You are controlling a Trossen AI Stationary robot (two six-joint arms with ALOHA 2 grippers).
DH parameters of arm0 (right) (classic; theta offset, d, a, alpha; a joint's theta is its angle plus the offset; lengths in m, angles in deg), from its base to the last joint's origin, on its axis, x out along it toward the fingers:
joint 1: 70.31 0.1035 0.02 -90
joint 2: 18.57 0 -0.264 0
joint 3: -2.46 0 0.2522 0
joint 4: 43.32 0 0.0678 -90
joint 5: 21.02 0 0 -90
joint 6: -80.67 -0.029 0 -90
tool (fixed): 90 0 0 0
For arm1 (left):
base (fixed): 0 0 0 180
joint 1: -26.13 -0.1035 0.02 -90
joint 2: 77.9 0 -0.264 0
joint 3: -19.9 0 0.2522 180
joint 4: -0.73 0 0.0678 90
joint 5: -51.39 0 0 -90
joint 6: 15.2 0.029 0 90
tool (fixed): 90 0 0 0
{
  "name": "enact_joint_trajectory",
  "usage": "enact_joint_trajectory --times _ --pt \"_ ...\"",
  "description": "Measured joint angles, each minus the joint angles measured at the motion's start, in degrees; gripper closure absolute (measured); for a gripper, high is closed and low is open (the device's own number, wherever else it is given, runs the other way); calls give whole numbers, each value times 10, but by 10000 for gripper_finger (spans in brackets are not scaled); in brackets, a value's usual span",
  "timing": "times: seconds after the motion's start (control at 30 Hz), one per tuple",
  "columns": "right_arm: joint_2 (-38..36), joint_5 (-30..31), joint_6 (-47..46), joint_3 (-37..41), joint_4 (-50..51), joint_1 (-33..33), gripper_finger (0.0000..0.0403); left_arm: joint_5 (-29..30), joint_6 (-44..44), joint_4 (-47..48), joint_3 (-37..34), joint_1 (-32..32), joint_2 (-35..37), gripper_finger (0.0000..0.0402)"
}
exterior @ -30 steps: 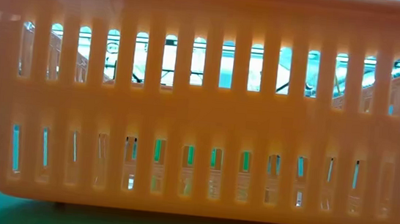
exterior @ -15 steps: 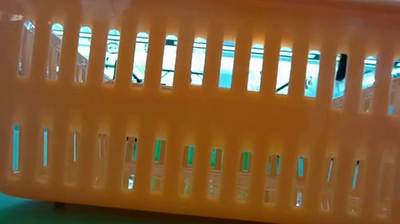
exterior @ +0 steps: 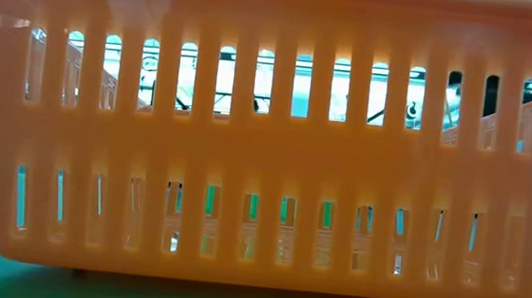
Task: Stack baskets on shelf by color
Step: Put the top right transparent bin on the shelf
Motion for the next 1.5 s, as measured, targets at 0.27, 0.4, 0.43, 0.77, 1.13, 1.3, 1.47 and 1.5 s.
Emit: enact_joint_trajectory --times 0.27,0.4,0.43,0.77,1.13,1.3,1.47,1.5 --pt "8 20 12 -200 6 1 403 -5 -5 -9 60 22 -76 220" --pt "30 52 6 -299 -1 3 403 20 38 54 140 59 -146 220" --pt "38 52 8 -319 0 2 403 37 50 74 161 67 -160 220" --pt "135 19 48 -373 -80 -1 403 91 89 214 306 114 -227 220" --pt "188 -168 97 -373 -184 -61 403 179 324 221 315 152 -293 220" --pt "186 -173 184 -373 -182 -39 403 328 304 236 314 164 -312 220" --pt "188 -174 214 -373 -140 -3 403 398 288 275 314 184 -273 220" --pt "189 -174 213 -373 -133 4 403 398 287 284 314 189 -262 220"
